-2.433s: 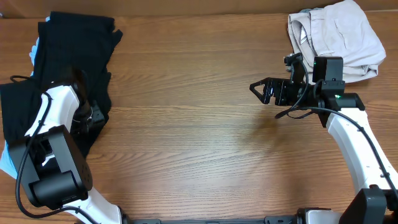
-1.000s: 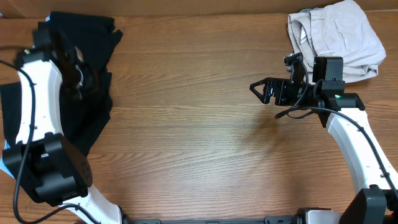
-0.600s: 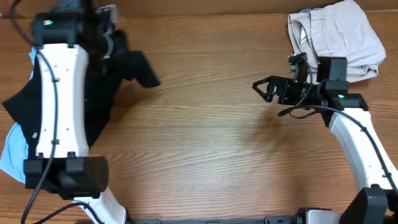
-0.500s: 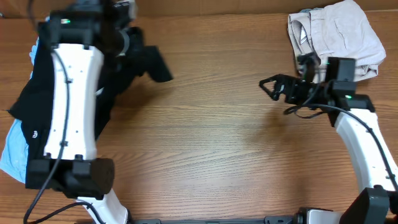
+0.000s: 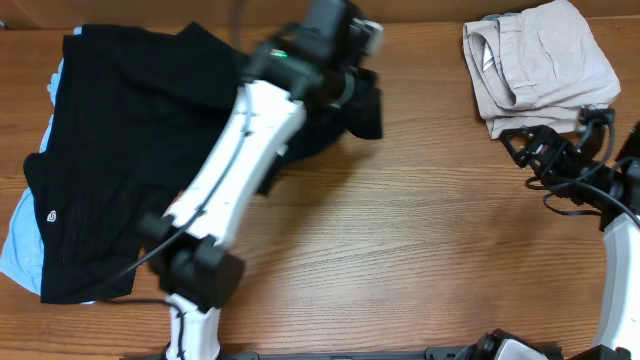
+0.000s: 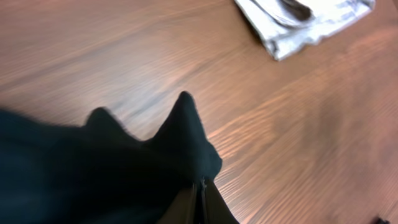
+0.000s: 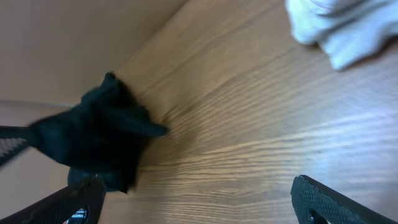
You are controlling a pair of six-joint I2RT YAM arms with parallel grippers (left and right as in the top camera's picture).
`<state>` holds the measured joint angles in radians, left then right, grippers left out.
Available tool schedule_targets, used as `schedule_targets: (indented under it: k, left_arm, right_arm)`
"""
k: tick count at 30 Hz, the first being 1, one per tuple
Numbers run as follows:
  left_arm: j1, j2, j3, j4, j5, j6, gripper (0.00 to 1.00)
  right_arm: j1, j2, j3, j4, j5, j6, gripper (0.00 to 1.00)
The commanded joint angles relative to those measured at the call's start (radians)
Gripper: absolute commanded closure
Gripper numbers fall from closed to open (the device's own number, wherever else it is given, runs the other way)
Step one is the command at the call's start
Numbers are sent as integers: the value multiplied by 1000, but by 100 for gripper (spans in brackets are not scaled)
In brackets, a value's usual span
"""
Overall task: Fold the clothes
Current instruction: 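Lift the black shirt with the left gripper and drag it rightward onto the open table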
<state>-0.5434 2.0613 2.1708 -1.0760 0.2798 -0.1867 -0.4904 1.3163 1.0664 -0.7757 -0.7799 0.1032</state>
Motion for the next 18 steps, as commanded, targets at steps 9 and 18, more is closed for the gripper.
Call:
schedule_targets:
  k: [9,18]
  left_arm:
    - [-180,138,9,344,126,-55,93]
    - [-136,135,121,381,155,-75,0]
  right_arm:
    - [-57,-15,31,-49,73,-5,0]
    - [-56,-15,31,-45,72,-5,0]
